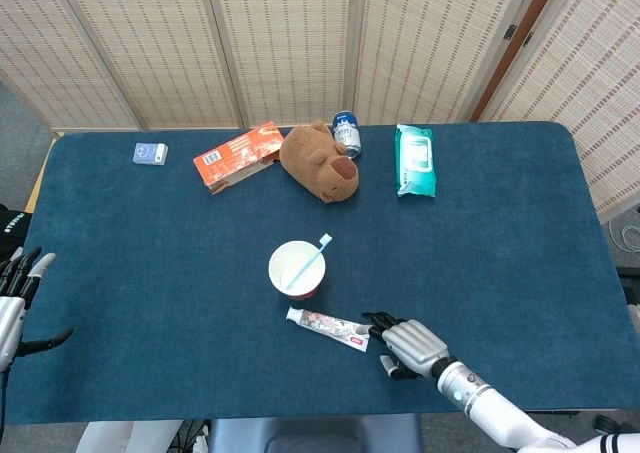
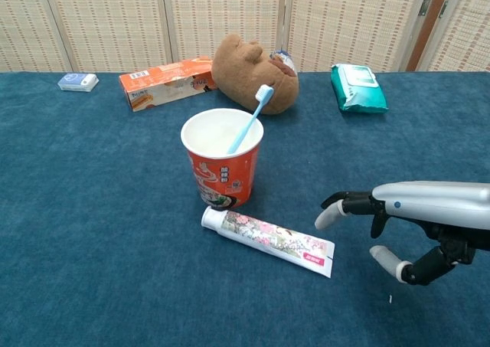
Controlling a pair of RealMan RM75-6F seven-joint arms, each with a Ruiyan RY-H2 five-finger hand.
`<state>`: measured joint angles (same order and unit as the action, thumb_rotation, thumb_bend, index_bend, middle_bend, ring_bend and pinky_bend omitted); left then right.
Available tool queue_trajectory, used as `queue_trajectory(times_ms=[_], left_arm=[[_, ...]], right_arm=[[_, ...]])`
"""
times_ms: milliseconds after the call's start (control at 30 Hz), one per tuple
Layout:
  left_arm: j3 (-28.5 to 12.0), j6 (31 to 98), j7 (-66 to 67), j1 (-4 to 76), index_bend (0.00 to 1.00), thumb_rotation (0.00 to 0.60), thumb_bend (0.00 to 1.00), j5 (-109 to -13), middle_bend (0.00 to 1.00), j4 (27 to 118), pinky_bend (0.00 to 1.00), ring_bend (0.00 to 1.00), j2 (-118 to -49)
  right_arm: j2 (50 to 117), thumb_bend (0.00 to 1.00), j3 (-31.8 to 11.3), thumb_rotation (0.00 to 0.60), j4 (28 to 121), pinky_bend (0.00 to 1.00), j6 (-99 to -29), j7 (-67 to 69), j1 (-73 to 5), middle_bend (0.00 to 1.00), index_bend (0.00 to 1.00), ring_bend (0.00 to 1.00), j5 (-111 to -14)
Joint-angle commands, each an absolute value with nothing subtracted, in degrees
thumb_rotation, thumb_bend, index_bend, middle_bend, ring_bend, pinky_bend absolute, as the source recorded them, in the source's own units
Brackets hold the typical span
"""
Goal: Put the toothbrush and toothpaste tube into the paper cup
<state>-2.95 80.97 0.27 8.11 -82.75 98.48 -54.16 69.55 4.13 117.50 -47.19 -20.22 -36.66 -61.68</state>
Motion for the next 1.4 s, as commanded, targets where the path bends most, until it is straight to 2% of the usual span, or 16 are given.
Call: queue_trajectory(times_ms=[33, 400, 700, 1167, 1400], left_arm=[[-2.92, 80.95, 0.24, 8.08, 0.0, 0.6, 0.0, -82.78, 0.0, 98.42, 0.0, 0.0, -54.15], [-2.92, 80.92, -0.1, 7.9, 0.0, 0.6, 0.0, -82.68, 0.0, 98.2, 0.0, 0.0, -54.11], [-2.83, 80.87, -0.68, 7.67, 0.0, 0.6, 0.0, -82.58, 0.0, 97.69, 0.0, 0.0, -54.14], [-2.82, 80.66, -1.03, 7.5, 0.0, 0.6, 0.0, -82.33, 0.0, 97.1, 0.0, 0.0, -54.31], [-2.85, 80.75, -0.88, 7.45, 0.0, 0.6, 0.0, -82.42, 0.0, 97.25, 0.0, 0.0, -54.31]], right_arm=[[68.48, 0.59, 3.26, 0.6, 118.87, 0.25, -44.12, -16.5, -37.73, 0.04, 0.17, 0.0, -62.21], [68.91, 0.6, 2.77, 0.6, 117.51, 0.25, -38.69, -15.06, -41.55, 0.04, 0.17, 0.0, -63.29], [69.69, 0.67, 2.36, 0.6, 114.82, 0.25, -35.09, -16.67, -45.77, 0.05, 0.17, 0.0, -64.37], [71.5, 0.7, 6.58, 0.6, 112.34, 0.25, -41.85, -40.59, -50.68, 0.11, 0.17, 0.0, -67.92], [73.08, 0.73, 8.18, 0.6, 112.0, 0.25, -42.65, -46.62, -51.68, 0.12, 0.17, 0.0, -66.76]])
